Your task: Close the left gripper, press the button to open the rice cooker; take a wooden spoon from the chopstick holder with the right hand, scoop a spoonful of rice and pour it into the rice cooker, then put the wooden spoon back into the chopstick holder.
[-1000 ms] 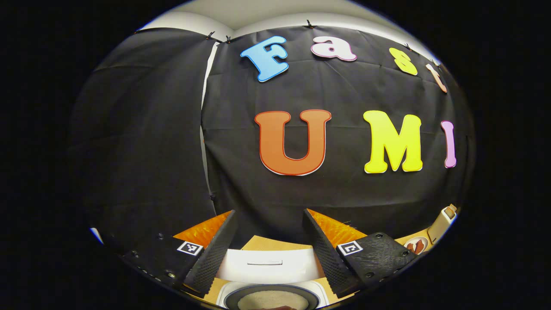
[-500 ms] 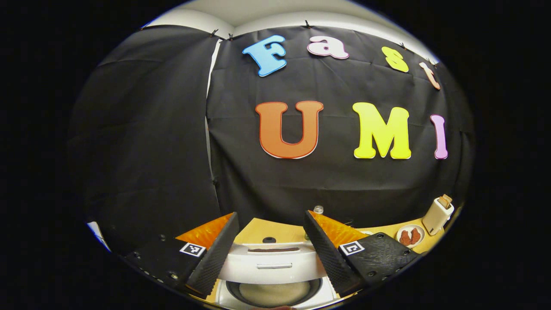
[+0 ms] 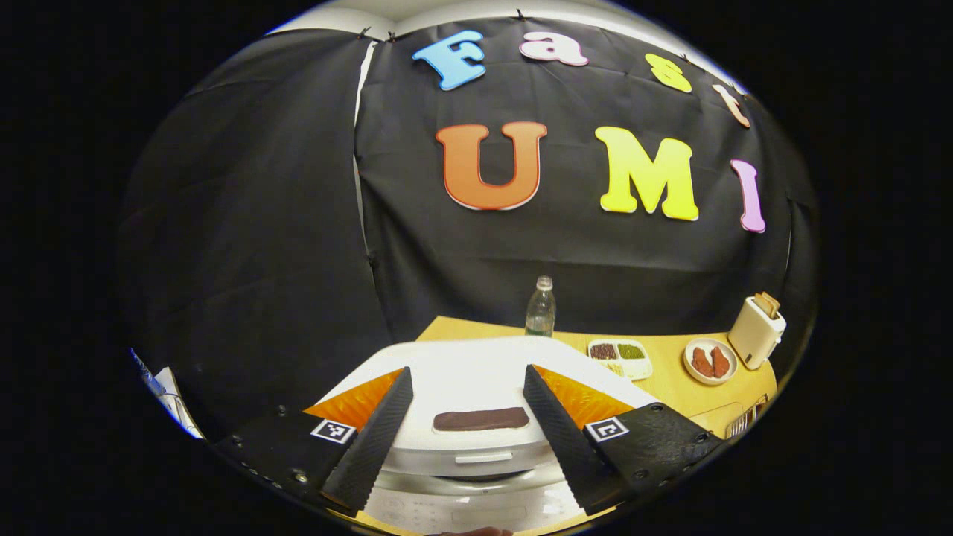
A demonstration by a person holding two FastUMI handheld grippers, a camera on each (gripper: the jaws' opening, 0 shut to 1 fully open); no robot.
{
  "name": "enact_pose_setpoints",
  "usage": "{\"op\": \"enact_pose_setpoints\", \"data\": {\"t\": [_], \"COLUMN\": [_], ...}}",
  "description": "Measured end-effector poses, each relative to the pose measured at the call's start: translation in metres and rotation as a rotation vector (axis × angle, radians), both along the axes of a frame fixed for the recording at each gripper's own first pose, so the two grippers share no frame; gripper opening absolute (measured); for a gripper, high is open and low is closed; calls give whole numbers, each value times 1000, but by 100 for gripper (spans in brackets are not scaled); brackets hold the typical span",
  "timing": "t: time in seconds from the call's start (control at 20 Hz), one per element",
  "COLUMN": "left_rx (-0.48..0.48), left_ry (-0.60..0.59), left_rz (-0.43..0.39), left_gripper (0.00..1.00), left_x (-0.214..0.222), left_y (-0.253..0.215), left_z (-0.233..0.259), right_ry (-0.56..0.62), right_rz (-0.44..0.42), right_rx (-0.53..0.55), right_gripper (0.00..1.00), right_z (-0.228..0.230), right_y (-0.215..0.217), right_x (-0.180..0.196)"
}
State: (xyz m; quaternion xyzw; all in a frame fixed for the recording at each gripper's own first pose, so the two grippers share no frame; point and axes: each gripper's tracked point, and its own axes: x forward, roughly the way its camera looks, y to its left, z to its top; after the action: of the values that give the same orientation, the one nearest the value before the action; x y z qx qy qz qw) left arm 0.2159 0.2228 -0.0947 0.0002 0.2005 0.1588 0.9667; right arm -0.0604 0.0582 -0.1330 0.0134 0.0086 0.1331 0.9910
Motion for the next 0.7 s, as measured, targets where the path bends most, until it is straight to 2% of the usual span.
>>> {"op": "enact_pose_setpoints", "data": {"t": [0.05,0.15,0.2,0.25,0.5,0.55,0.6,0.7], "left_rx": [6,8,5,-8,-72,-78,-84,-85], "left_ry": [15,40,52,70,158,186,210,220], "left_rz": [-4,-2,-5,-2,-9,-15,-22,-29], "left_gripper": [97,97,100,97,100,97,97,98], "left_x": [-4,-9,-12,-17,-31,-34,-36,-42], "left_y": [-1,-3,-5,-6,-14,-16,-19,-24], "left_z": [-5,-13,-15,-19,-40,-47,-50,-53], "right_ry": [-6,-10,-16,-26,-43,-42,-39,-40], "right_rz": [7,20,18,15,26,32,35,42], "right_rx": [-4,-20,-27,-33,-52,-55,-59,-65], "right_gripper": [94,94,94,94,94,100,94,95], "right_z": [1,7,10,13,16,16,16,17], "right_y": [3,6,7,7,19,22,23,27], "right_x": [-4,-9,-12,-15,-25,-28,-29,-33]}}
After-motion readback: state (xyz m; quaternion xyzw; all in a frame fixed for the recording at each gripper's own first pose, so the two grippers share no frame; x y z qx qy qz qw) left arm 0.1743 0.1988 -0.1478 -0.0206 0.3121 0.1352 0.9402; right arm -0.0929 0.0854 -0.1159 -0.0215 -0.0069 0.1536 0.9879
